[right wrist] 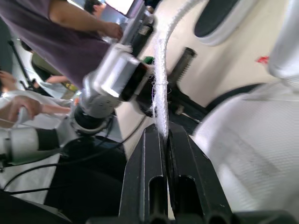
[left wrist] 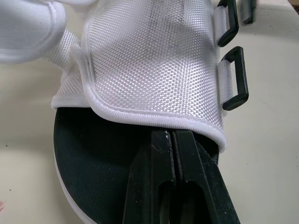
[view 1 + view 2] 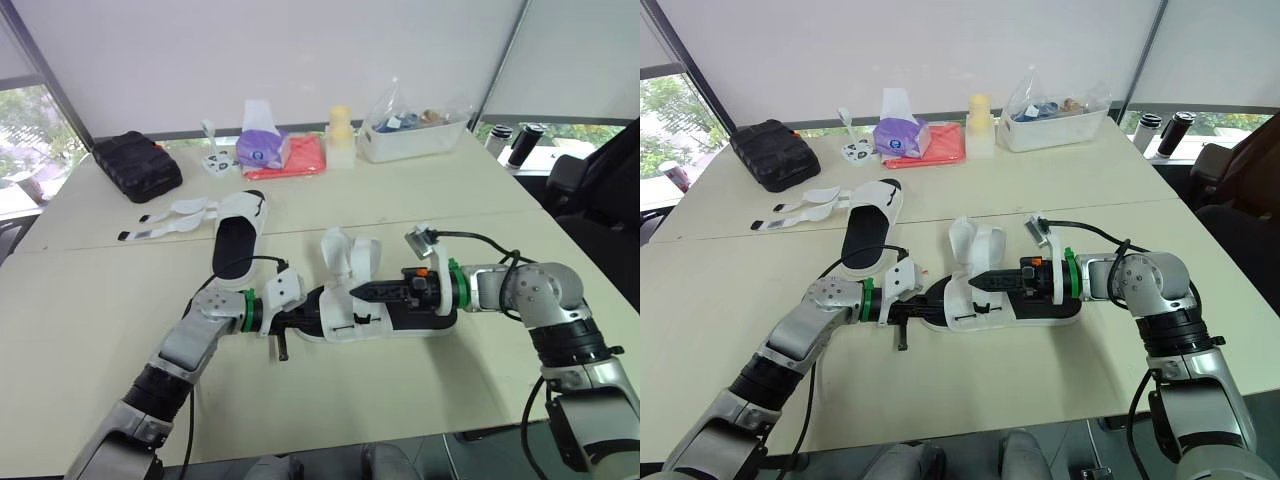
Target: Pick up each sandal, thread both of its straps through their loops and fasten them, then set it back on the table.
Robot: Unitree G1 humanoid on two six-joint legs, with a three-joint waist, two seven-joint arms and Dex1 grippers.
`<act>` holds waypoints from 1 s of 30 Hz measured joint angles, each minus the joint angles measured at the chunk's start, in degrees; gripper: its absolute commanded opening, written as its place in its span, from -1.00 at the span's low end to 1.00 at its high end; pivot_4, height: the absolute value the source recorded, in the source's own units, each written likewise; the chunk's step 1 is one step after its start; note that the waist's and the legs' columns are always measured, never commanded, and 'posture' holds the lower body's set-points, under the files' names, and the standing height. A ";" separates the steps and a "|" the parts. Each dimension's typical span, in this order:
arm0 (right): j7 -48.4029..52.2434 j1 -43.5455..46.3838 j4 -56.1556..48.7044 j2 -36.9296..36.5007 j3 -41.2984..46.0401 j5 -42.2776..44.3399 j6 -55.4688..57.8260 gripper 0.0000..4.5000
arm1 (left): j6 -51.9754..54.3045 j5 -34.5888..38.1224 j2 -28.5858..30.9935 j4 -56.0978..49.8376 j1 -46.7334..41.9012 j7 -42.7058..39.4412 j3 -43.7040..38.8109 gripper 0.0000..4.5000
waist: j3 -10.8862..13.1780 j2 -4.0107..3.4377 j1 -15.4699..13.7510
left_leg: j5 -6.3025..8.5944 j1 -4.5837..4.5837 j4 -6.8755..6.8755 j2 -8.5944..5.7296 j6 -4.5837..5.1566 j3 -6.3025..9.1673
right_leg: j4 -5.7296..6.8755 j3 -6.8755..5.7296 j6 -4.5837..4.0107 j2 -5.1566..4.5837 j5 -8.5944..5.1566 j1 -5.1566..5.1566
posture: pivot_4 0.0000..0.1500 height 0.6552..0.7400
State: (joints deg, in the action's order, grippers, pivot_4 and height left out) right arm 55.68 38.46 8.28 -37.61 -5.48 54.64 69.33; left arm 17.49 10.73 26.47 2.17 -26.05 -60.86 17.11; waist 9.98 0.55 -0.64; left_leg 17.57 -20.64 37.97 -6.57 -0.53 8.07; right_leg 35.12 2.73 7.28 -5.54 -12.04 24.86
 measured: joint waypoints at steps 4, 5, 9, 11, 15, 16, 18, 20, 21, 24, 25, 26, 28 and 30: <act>2.24 1.06 2.32 0.05 -0.06 -2.75 -1.03 -0.98 | 0.30 0.03 0.13 -0.18 0.11 0.05 -0.04 -1.00 | 0.00 0.00 0.01 | 0.00 0.00 0.00 0.00 0.00 0.00 | 0.00 0.00 0.00 0.00 0.00 0.01 | 1.00 1.00; 2.74 1.33 2.50 0.09 -0.05 -3.21 -1.12 -0.98 | 0.43 0.03 0.14 -0.27 0.12 0.06 -0.05 -1.00 | 0.00 0.00 0.01 | 0.00 0.00 0.00 0.00 -0.01 0.01 | 0.00 0.00 0.00 0.00 0.00 0.00 | 1.00 1.00; 3.85 2.58 5.11 0.58 0.29 -4.92 -1.38 -0.98 | 0.71 0.02 0.08 -0.48 0.13 0.12 -0.04 -1.00 | 0.00 0.00 0.01 | 0.00 0.00 0.00 0.00 -0.01 0.00 | 0.00 0.00 0.00 0.00 0.00 0.01 | 1.00 1.00; 3.92 2.79 5.65 0.77 0.92 -4.97 -1.10 -0.98 | 0.76 0.02 0.08 -0.56 0.15 0.12 -0.04 -1.00 | 0.00 0.00 0.01 | 0.01 -0.01 0.00 0.00 -0.02 0.01 | 0.00 0.00 0.00 0.00 0.00 0.02 | 1.00 1.00; 3.92 3.07 5.72 1.77 2.14 -4.97 -0.47 -0.98 | 0.92 0.02 0.09 -0.65 0.18 0.12 -0.04 -1.00 | 0.00 0.00 0.01 | 0.01 -0.01 0.00 0.00 -0.03 0.01 | 0.00 0.00 0.00 0.00 0.00 0.02 | 1.00 1.00; 3.94 3.07 5.72 1.84 2.12 -5.09 -0.43 -0.98 | 0.94 0.02 0.07 -0.68 0.18 0.12 -0.04 -1.00 | 0.00 0.00 0.01 | 0.02 -0.02 0.00 0.00 -0.03 0.01 | 0.00 0.00 0.00 0.00 0.00 0.03 | 1.00 1.00; 4.26 3.03 5.64 1.81 2.10 -5.95 -0.37 -0.98 | 0.96 0.03 0.05 -0.70 0.20 0.12 -0.04 -1.00 | 0.00 0.00 0.01 | 0.02 -0.02 0.00 0.00 -0.04 0.01 | 0.00 0.00 0.00 0.00 0.00 0.03 | 1.00 1.00; 4.75 2.73 5.54 1.68 2.07 -6.11 0.68 -0.98 | 0.96 0.03 0.05 -0.71 0.23 0.12 -0.04 -1.00 | 0.00 0.00 0.01 | 0.02 -0.02 0.00 0.00 -0.04 0.01 | 0.00 0.00 0.00 0.00 0.00 0.03 | 1.00 1.00; 5.10 2.44 5.52 1.67 2.08 -6.06 1.60 -0.98 | 0.96 0.03 0.05 -0.72 0.24 0.13 -0.04 -1.00 | 0.00 0.00 0.01 | 0.02 -0.02 0.00 0.00 -0.04 0.01 | 0.00 0.00 0.00 0.00 0.00 0.03 | 1.00 1.00; 5.57 1.96 5.28 1.68 2.30 -5.84 3.67 -0.98 | 0.96 0.03 0.05 -0.79 0.39 0.21 -0.09 -1.00 | 0.00 0.00 0.01 | 0.02 -0.02 0.00 0.00 -0.04 0.01 | 0.00 0.00 0.00 0.00 0.00 0.03 | 1.00 1.00; 5.62 1.95 5.17 1.67 2.54 -5.81 4.16 -0.98 | 0.96 0.03 0.05 -0.84 0.45 0.27 -0.09 -1.00 | 0.00 0.00 0.01 | 0.02 -0.02 0.00 0.00 -0.04 0.01 | 0.00 0.00 0.00 0.00 0.00 0.03 | 1.00 1.00; 5.63 1.90 4.76 1.67 2.74 -5.80 4.60 -0.98 | 0.95 0.03 0.05 -0.87 0.50 0.33 -0.09 -1.00 | 0.00 0.00 0.00 | 0.02 -0.02 0.00 0.00 -0.04 0.02 | 0.00 0.00 0.00 0.00 0.00 0.03 | 1.00 1.00; 5.65 1.70 4.10 1.69 2.92 -5.61 5.43 -0.98 | 0.95 0.02 0.04 -0.99 0.55 0.43 -0.08 -1.00 | 0.00 0.00 0.00 | 0.02 -0.02 0.00 0.00 -0.04 0.02 | 0.00 0.00 0.00 0.00 0.00 0.03 | 1.00 1.00; 5.77 0.84 3.19 1.69 3.27 -5.53 5.42 -0.98 | 0.90 0.02 0.02 -1.10 0.63 0.44 -0.06 -1.00 | 0.00 0.00 -0.02 | 0.03 -0.02 0.00 0.00 -0.04 0.01 | 0.00 0.00 0.00 0.00 0.00 0.03 | 1.00 1.00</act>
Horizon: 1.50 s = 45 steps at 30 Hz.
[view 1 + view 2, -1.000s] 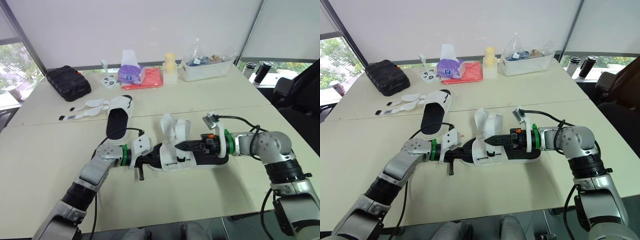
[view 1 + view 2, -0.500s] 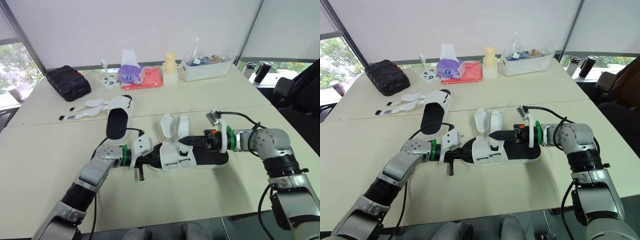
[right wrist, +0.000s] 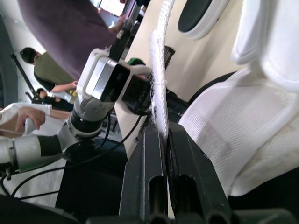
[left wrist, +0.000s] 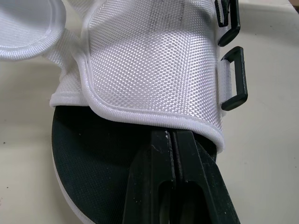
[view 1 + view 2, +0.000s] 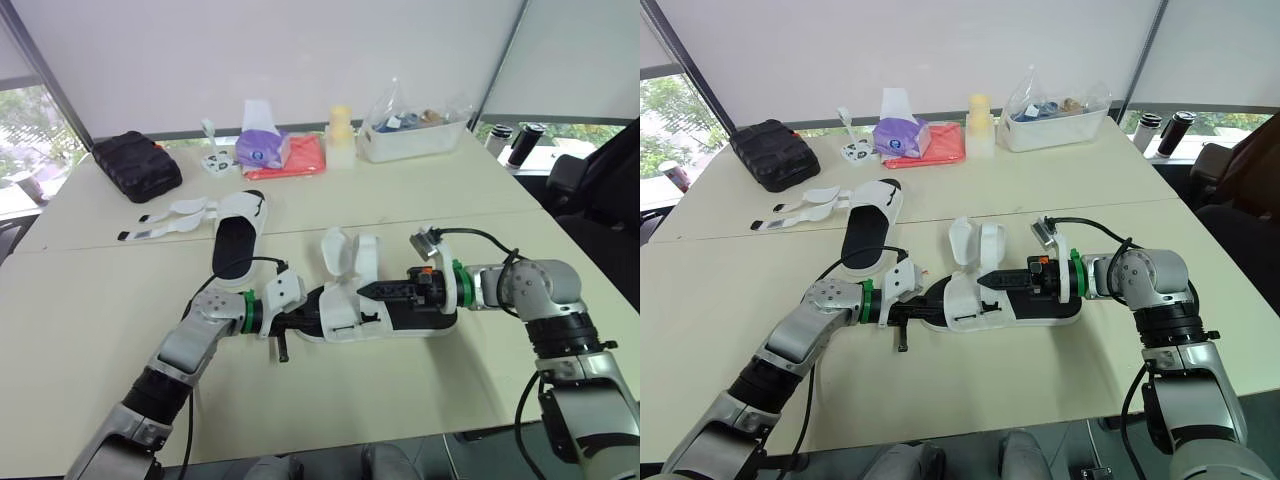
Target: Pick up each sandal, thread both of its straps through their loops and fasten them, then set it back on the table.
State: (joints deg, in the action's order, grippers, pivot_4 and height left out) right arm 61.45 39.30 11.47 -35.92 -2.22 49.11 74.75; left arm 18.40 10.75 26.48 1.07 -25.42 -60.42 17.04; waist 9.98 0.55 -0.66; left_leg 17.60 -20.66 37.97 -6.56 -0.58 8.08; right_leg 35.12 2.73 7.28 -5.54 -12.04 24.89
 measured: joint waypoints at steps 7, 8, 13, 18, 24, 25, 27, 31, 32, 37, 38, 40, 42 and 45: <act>0.33 -1.52 -1.12 -0.36 -1.19 -4.50 -6.40 -0.98 | -0.14 -0.01 -0.10 0.00 0.01 0.18 0.01 -1.00 | 0.00 0.00 0.00 | 0.00 0.02 0.00 0.00 -0.01 -0.01 | 0.00 0.00 0.00 0.00 0.00 -0.02 | 1.00 1.00; 0.29 -1.86 -1.07 -0.43 -1.82 -5.72 -7.66 -0.98 | -0.14 -0.02 -0.12 0.00 0.06 0.26 0.02 -1.00 | 0.00 0.00 0.00 | 0.00 0.01 0.00 0.00 -0.01 0.00 | 0.00 0.00 0.00 0.00 0.00 -0.01 | 1.00 1.00; 2.06 -2.84 -0.96 -0.66 -3.76 -9.64 -13.36 -0.98 | -0.14 -0.02 -0.20 0.00 0.10 0.52 0.03 -1.00 | 0.00 0.00 0.02 | 0.00 0.04 0.00 0.00 -0.01 -0.01 | 0.00 0.00 0.00 0.01 0.00 -0.03 | 1.00 1.00; 4.06 -2.84 -1.24 -1.01 -3.88 -9.57 -13.44 -0.98 | -0.17 -0.01 -0.21 0.01 0.10 0.55 0.04 -1.00 | 0.00 0.00 -0.01 | 0.00 0.03 0.00 0.00 -0.01 0.00 | 0.00 0.00 0.00 0.01 0.00 -0.03 | 1.00 1.00; 6.74 -4.02 -5.03 -2.31 -4.13 -9.04 -12.63 -0.98 | -0.19 0.00 -0.46 0.01 0.10 0.60 0.04 -1.00 | 0.00 0.00 -0.10 | 0.00 0.01 0.00 -0.01 -0.01 0.01 | -0.01 0.00 0.00 0.00 0.00 -0.03 | 1.00 1.00; 6.95 -4.43 -5.77 -2.61 -4.47 -9.19 -12.79 -0.98 | -0.18 0.00 -0.49 0.03 0.10 0.61 0.04 -1.00 | 0.00 0.00 -0.11 | 0.00 0.01 0.00 -0.01 -0.01 0.01 | -0.02 -0.01 0.00 0.00 0.00 -0.03 | 1.00 1.00; 7.05 -5.21 -6.84 -2.99 -5.72 -10.12 -13.72 -0.98 | -0.18 -0.01 -0.52 0.04 0.10 0.63 0.04 -1.00 | 0.00 0.00 -0.08 | 0.00 0.01 0.00 -0.01 -0.01 0.00 | -0.02 -0.01 0.00 0.00 0.00 -0.03 | 1.00 1.00; 7.19 -5.73 -7.41 -3.21 -6.21 -10.54 -14.02 -0.98 | -0.16 0.00 -0.57 0.06 0.13 0.68 0.04 -1.00 | 0.00 0.00 -0.09 | 0.00 0.02 0.00 -0.01 -0.01 0.01 | -0.01 -0.01 0.00 0.00 0.00 -0.03 | 1.00 1.00; 7.21 -5.78 -7.80 -3.41 -6.33 -10.64 -14.06 -0.98 | -0.15 0.02 -0.60 0.05 0.18 0.69 0.04 -1.00 | 0.00 0.00 -0.11 | 0.00 0.01 0.00 -0.01 -0.01 0.01 | -0.01 -0.01 0.00 0.00 0.00 -0.03 | 1.00 1.00; 7.22 -6.64 -8.57 -3.55 -6.23 -10.65 -14.85 -0.98 | 0.01 0.01 -0.90 0.02 0.28 0.81 0.04 -1.00 | 0.00 0.00 -0.14 | 0.00 0.02 0.00 -0.01 -0.01 0.01 | -0.02 -0.01 0.00 -0.01 0.00 -0.04 | 1.00 1.00; 7.22 -6.94 -8.88 -3.55 -6.22 -10.66 -15.19 -0.98 | 0.09 0.00 -1.06 0.02 0.28 0.84 0.04 -1.00 | 0.00 0.00 -0.13 | 0.01 0.02 0.00 -0.01 -0.01 0.01 | -0.02 -0.01 0.00 -0.01 0.00 -0.05 | 1.00 1.00; 7.22 -7.21 -9.09 -3.55 -6.22 -10.68 -15.48 -0.98 | 0.14 0.00 -1.36 0.01 0.28 0.86 0.05 -1.00 | 0.00 0.00 -0.09 | 0.01 0.03 0.00 -0.01 -0.01 0.01 | -0.02 -0.01 0.00 0.00 0.00 -0.05 | 1.00 1.00; 7.22 -7.82 -9.36 -3.57 -6.22 -10.70 -16.10 -0.98 | 0.20 -0.01 -1.52 -0.03 0.28 0.88 0.07 -1.00 | 0.00 0.00 -0.10 | 0.01 0.03 0.00 -0.01 -0.01 0.01 | -0.02 -0.01 0.00 0.00 0.00 -0.05 | 1.00 1.00; 7.45 -8.40 -9.68 -3.57 -6.03 -10.77 -17.93 -0.46 | 0.17 -0.08 -1.62 0.03 0.28 0.99 0.07 -1.00 | 0.00 0.00 -0.08 | 0.01 0.04 0.00 -0.01 -0.02 0.01 | -0.02 -0.01 0.01 0.00 0.00 -0.06 | 1.00 1.00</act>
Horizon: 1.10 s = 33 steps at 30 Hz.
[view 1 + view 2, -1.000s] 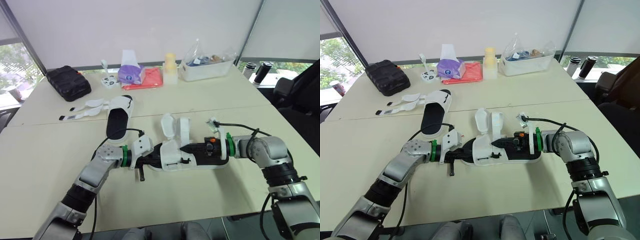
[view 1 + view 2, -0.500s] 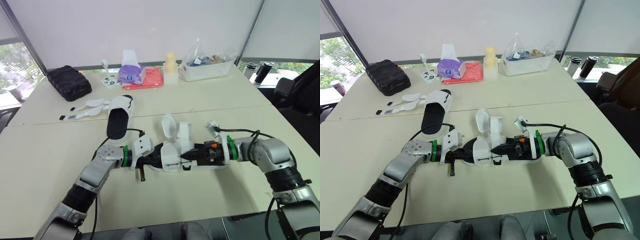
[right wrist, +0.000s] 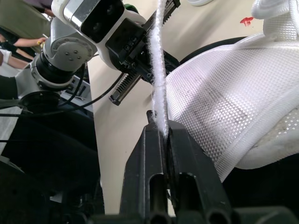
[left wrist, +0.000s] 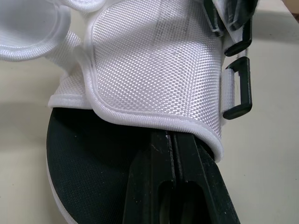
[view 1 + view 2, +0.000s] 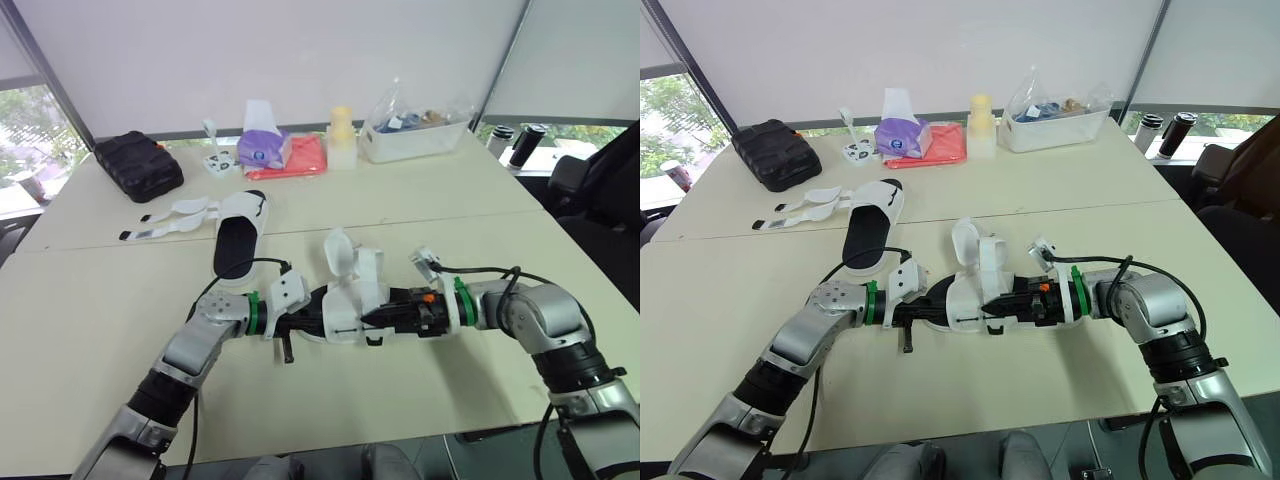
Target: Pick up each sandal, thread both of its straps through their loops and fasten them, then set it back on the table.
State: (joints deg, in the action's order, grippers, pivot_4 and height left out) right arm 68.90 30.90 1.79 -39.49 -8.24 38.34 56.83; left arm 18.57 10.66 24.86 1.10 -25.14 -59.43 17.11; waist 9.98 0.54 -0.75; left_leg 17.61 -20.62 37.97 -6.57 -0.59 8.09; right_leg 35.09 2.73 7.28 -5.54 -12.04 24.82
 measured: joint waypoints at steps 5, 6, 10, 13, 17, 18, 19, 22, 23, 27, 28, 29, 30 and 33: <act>1.00 -0.24 -0.82 -0.32 0.13 0.23 -0.95 0.59 | -0.10 -0.03 -0.20 0.42 -0.09 0.21 0.00 -1.00 | 0.00 0.00 -0.02 | 0.00 0.04 0.01 0.00 0.00 0.00 | 0.00 0.00 0.00 0.00 0.00 -0.05 | 1.00 1.00; 0.98 -0.22 -0.88 -0.32 0.54 0.72 -0.42 0.59 | -0.12 -0.03 -0.20 0.50 -0.13 0.21 0.00 -1.00 | 0.00 0.00 -0.02 | 0.00 0.05 0.01 0.00 0.00 0.00 | 0.00 0.00 0.00 0.00 0.00 -0.06 | 1.00 1.00; -1.13 1.35 0.48 -0.13 4.97 3.82 4.24 0.59 | -0.28 -0.03 -0.12 0.78 -0.29 -0.05 -0.01 -1.00 | 0.00 0.00 0.01 | 0.00 0.05 0.01 0.00 0.00 0.01 | 0.01 0.00 0.00 0.00 0.00 -0.05 | 1.00 1.00; -3.42 3.08 0.80 0.90 7.83 5.55 6.23 0.59 | -0.43 -0.03 -0.13 1.02 -0.41 -0.22 -0.01 -1.00 | 0.00 0.00 0.02 | 0.00 0.04 0.00 0.02 0.00 0.02 | 0.00 0.00 0.00 0.01 0.00 -0.04 | 1.00 1.00; -6.43 4.20 2.14 4.14 8.90 5.74 7.45 0.48 | -0.61 -0.03 -0.30 1.36 -0.55 -0.22 0.00 -1.00 | 0.00 0.00 -0.01 | 0.00 0.03 0.01 0.01 0.00 0.01 | 0.00 0.00 0.00 0.00 0.00 -0.04 | 1.00 1.00; -6.94 4.21 2.51 4.69 8.88 5.70 7.45 0.35 | -0.66 -0.03 -0.34 1.43 -0.60 -0.23 0.00 -1.00 | 0.00 0.00 -0.01 | 0.00 0.03 0.01 0.01 0.00 0.01 | 0.01 0.00 0.00 0.00 0.00 -0.04 | 1.00 1.00; -7.36 4.21 2.85 5.02 8.81 5.66 7.45 0.22 | -0.66 -0.03 -0.39 1.47 -0.65 -0.23 0.00 -1.00 | 0.00 0.00 -0.03 | 0.00 0.02 0.01 0.00 0.00 0.02 | 0.01 0.00 0.00 0.00 0.00 -0.03 | 1.00 1.00; -8.41 4.21 3.09 5.29 9.06 5.58 7.31 -0.42 | -0.67 -0.03 -0.41 1.48 -0.65 -0.18 0.00 -1.00 | 0.00 0.00 -0.01 | 0.00 0.01 0.01 0.00 0.00 0.02 | 0.00 0.00 0.00 0.00 0.00 -0.02 | 1.00 1.00; -8.57 4.21 3.10 5.30 9.25 5.59 7.30 -0.67 | -0.66 -0.03 -0.41 1.48 -0.64 -0.15 0.00 -1.00 | 0.00 0.00 -0.01 | 0.00 0.02 0.01 0.00 0.00 0.02 | 0.00 0.00 0.00 0.00 0.00 -0.02 | 1.00 1.00; -8.78 4.17 2.95 5.07 9.24 5.61 7.30 -0.95 | -0.66 -0.03 -0.42 1.38 -0.50 -0.04 0.00 -1.00 | 0.00 0.00 0.00 | 0.00 0.02 0.00 0.00 0.00 0.02 | 0.00 0.00 0.00 0.00 0.00 -0.02 | 1.00 1.00; -8.75 3.99 2.70 4.78 9.20 5.61 7.30 -0.95 | -0.66 -0.03 -0.47 1.30 -0.41 0.01 0.00 -1.00 | 0.00 0.00 -0.01 | 0.00 0.01 0.00 0.00 0.00 0.02 | 0.00 0.00 0.00 0.00 0.00 -0.02 | 1.00 1.00; -8.70 3.57 2.12 4.54 9.14 5.61 7.29 -0.95 | -0.66 -0.03 -0.48 1.28 -0.38 0.07 0.00 -1.00 | 0.00 0.00 -0.02 | 0.00 0.01 0.01 0.00 0.00 0.02 | 0.00 0.00 0.00 0.00 0.00 -0.02 | 1.00 1.00; -8.67 3.23 1.67 4.54 9.08 5.61 7.29 -0.95 | -0.65 -0.04 -0.48 1.28 -0.38 0.14 -0.01 -1.00 | 0.00 0.00 0.01 | 0.00 0.02 0.00 0.00 0.00 0.01 | 0.00 0.00 0.00 0.00 0.00 -0.02 | 1.00 1.00; -8.53 1.52 -0.06 4.37 8.28 5.59 7.27 -0.95 | -0.64 -0.04 -0.58 1.26 -0.34 0.34 0.00 -1.00 | 0.00 0.00 0.00 | 0.00 0.02 0.01 0.00 0.01 0.01 | 0.00 0.00 0.00 0.00 0.00 -0.02 | 1.00 1.00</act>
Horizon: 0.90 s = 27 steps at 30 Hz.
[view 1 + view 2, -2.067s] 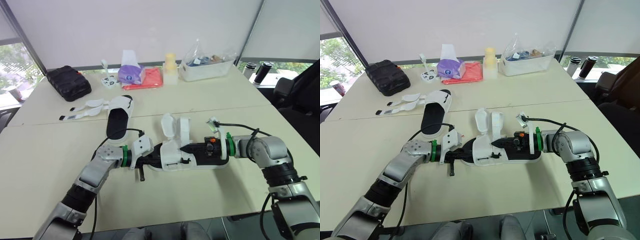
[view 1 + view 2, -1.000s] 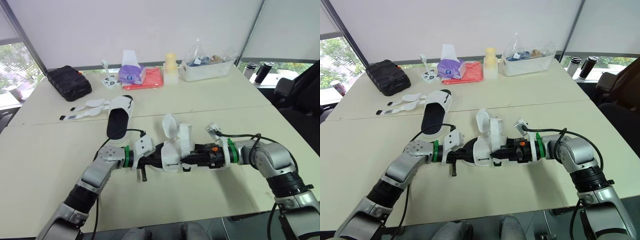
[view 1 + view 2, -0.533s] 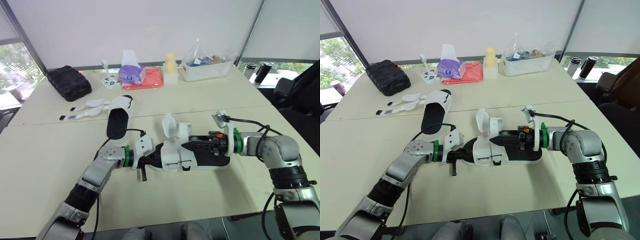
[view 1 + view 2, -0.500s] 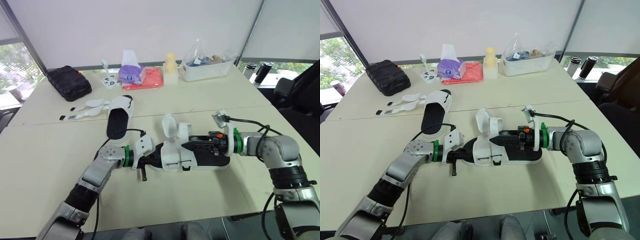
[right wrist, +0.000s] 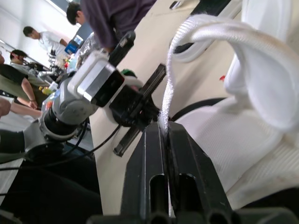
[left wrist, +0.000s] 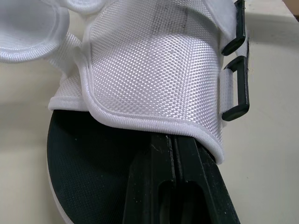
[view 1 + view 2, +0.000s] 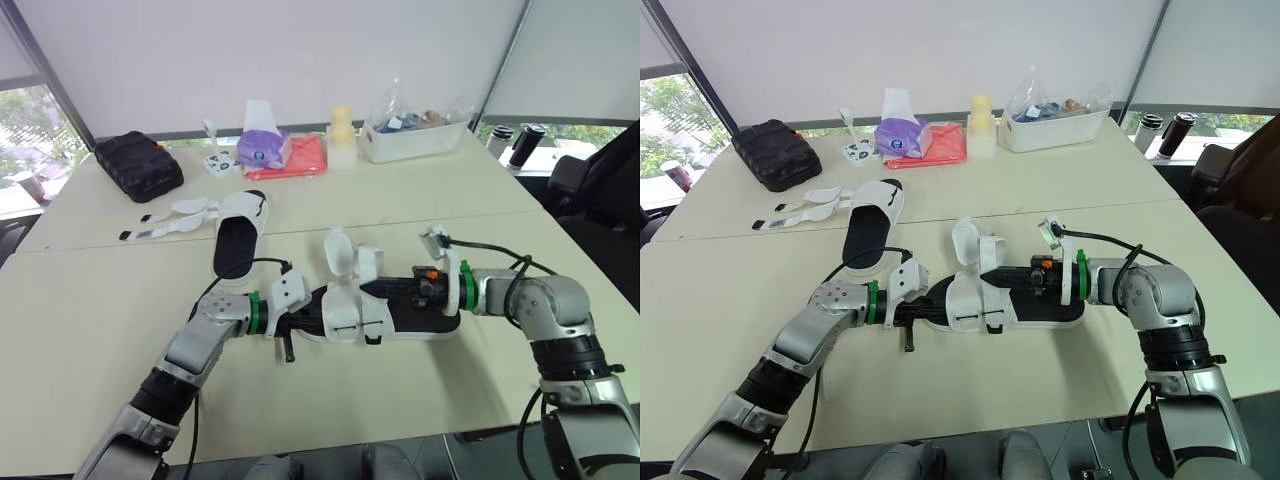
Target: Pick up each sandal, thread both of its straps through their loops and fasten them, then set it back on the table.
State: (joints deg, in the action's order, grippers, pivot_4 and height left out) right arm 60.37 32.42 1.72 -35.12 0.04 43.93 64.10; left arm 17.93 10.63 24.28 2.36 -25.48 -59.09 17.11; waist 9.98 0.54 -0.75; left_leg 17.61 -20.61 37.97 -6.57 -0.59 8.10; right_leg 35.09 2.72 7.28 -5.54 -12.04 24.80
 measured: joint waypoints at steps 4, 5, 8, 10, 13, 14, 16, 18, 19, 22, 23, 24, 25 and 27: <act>0.00 -2.13 -2.24 -0.22 -0.75 -0.08 -0.09 -0.95 | 0.05 0.00 -0.07 -0.04 0.03 0.10 0.01 -1.00 | 0.00 0.00 0.02 | 0.00 0.00 0.00 0.00 0.00 0.00 | 0.00 0.00 0.00 0.00 0.00 0.00 | 1.00 1.00; -0.03 -2.55 -2.76 -0.27 -0.77 -0.09 -0.11 -0.95 | 0.10 0.00 -0.08 -0.08 0.05 0.10 0.01 -1.00 | 0.00 0.00 0.01 | 0.00 0.00 0.00 0.00 0.00 0.00 | 0.00 0.00 0.00 0.00 0.00 0.00 | 1.00 1.00; -0.28 -2.83 -3.23 -0.46 -0.78 -0.08 -0.12 -0.95 | 0.13 0.00 -0.13 -0.09 0.05 0.06 0.05 -1.00 | 0.00 0.00 0.01 | 0.00 0.00 0.00 0.00 0.00 0.00 | 0.00 0.00 0.00 0.00 0.00 0.00 | 1.00 1.00; -0.33 -2.92 -3.48 -0.71 -0.77 -0.06 -0.11 -0.95 | 0.19 0.00 -0.30 -0.09 0.04 0.07 0.06 -1.00 | 0.00 0.00 -0.03 | 0.00 0.00 0.00 0.00 0.00 0.00 | 0.00 0.00 0.00 0.00 0.00 0.00 | 1.00 1.00; -0.22 -3.95 -4.78 -1.75 -0.82 -0.11 -0.70 -0.95 | 0.37 0.00 -0.72 -0.09 0.01 0.10 0.08 -1.00 | 0.00 0.00 -0.08 | 0.00 -0.01 0.00 -0.01 0.01 0.00 | -0.02 0.00 0.00 -0.01 0.00 0.00 | 1.00 1.00; -0.16 -4.50 -5.09 -2.01 -0.92 -0.19 -1.00 -0.95 | 0.44 0.00 -0.72 -0.10 0.01 0.10 0.07 -1.00 | 0.00 0.00 -0.06 | 0.01 -0.01 0.00 -0.01 0.01 0.00 | -0.02 0.00 0.00 -0.01 0.00 0.00 | 1.00 1.00; -0.10 -5.41 -5.15 -2.11 -1.46 -0.49 -1.67 -0.95 | 0.54 0.00 -0.72 -0.15 0.02 0.12 0.07 -1.00 | 0.00 0.00 -0.01 | 0.01 -0.01 0.00 0.00 0.01 0.00 | -0.02 0.00 0.00 0.00 0.00 0.00 | 1.00 1.00; 0.04 -5.70 -5.15 -2.13 -1.85 -0.56 -2.30 -0.95 | 0.54 0.00 -0.74 -0.16 0.02 0.15 0.07 -1.00 | 0.00 0.00 0.01 | 0.01 -0.01 0.00 0.00 0.01 0.00 | -0.02 0.00 0.01 0.00 0.00 0.00 | 1.00 1.00; 0.04 -5.70 -5.15 -2.16 -1.85 -0.57 -2.57 -0.85 | 0.54 0.00 -0.76 -0.16 0.02 0.15 0.08 -1.00 | 0.00 0.00 0.01 | 0.01 -0.01 0.00 0.00 0.01 0.00 | -0.02 0.00 0.00 0.00 0.00 0.00 | 1.00 1.00; 0.29 -5.68 -5.15 -2.26 -1.84 -0.57 -3.13 -0.61 | 0.54 0.00 -0.83 -0.15 0.00 0.17 0.08 -1.00 | 0.00 0.00 -0.01 | 0.01 -0.01 0.00 0.00 0.01 0.00 | -0.02 0.00 0.01 0.00 0.00 0.00 | 1.00 1.00; 0.46 -5.67 -5.15 -2.53 -1.83 -0.56 -3.26 -0.61 | 0.53 0.00 -0.89 -0.14 -0.02 0.18 0.08 -1.00 | 0.00 0.00 -0.03 | 0.01 -0.01 0.00 0.00 0.01 0.00 | -0.02 0.00 0.00 0.00 0.00 0.00 | 1.00 1.00; 0.49 -5.64 -5.15 -2.90 -1.76 -0.56 -3.31 -0.61 | 0.53 0.00 -0.90 -0.14 -0.02 0.20 0.08 -1.00 | 0.00 0.00 -0.03 | 0.01 -0.01 0.00 0.00 0.01 0.00 | -0.02 0.00 0.00 0.00 0.00 0.00 | 1.00 1.00; 0.50 -5.64 -5.14 -3.45 -1.66 -0.57 -3.37 -0.61 | 0.53 0.00 -0.92 -0.14 -0.03 0.21 0.08 -1.00 | 0.00 0.00 -0.05 | 0.01 -0.01 0.00 -0.01 0.01 0.00 | -0.02 0.00 0.00 0.00 0.00 0.00 | 1.00 1.00; 0.45 -5.65 -5.12 -4.22 -0.93 -0.53 -3.68 -0.61 | 0.54 0.00 -0.93 -0.13 -0.02 0.22 0.08 -1.00 | 0.00 0.00 -0.04 | 0.01 -0.01 0.00 0.00 0.01 0.00 | -0.02 0.00 0.00 0.00 0.00 0.00 | 1.00 1.00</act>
State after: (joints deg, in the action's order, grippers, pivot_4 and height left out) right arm 60.82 26.78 -3.40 -39.34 -0.89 43.40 60.42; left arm 18.46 10.62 23.35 2.23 -25.51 -58.87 17.19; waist 9.98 0.54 -0.78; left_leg 17.62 -20.62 37.97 -6.58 -0.57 8.10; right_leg 35.07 2.72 7.29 -5.54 -12.04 24.80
